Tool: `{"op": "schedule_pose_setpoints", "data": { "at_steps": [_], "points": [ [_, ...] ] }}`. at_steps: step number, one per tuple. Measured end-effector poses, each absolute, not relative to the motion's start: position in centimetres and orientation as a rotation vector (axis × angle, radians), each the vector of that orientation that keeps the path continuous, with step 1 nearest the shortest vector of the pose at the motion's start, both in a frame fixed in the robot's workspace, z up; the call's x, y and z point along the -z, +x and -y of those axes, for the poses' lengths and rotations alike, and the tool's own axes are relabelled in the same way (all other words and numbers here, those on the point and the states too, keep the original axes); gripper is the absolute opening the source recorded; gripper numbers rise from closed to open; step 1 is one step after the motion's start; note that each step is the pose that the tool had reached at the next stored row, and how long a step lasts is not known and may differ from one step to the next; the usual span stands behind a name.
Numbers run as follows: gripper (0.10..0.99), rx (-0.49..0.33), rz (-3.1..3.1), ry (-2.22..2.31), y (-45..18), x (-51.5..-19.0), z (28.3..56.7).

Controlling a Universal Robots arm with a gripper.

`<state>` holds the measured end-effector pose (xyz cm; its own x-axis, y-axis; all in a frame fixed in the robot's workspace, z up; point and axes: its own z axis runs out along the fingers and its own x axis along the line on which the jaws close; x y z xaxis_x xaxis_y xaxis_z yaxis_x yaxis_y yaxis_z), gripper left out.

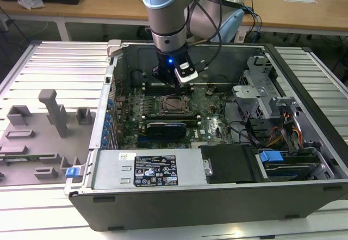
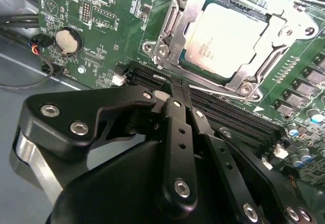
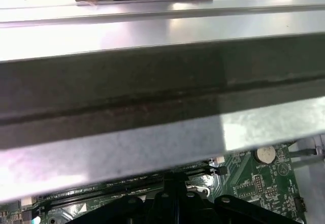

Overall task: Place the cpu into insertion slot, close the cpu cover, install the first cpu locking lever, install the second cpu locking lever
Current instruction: 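Install the first cpu locking lever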

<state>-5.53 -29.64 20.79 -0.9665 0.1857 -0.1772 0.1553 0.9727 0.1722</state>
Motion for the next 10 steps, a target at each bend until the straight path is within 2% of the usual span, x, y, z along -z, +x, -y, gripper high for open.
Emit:
{"op": "schedule_pose_setpoints", "data": {
  "at_steps": [10],
  "points": [
    [0.106,-0.217,-2.919,0.321,-5.53,-20.45,29.43]
  ]
}}
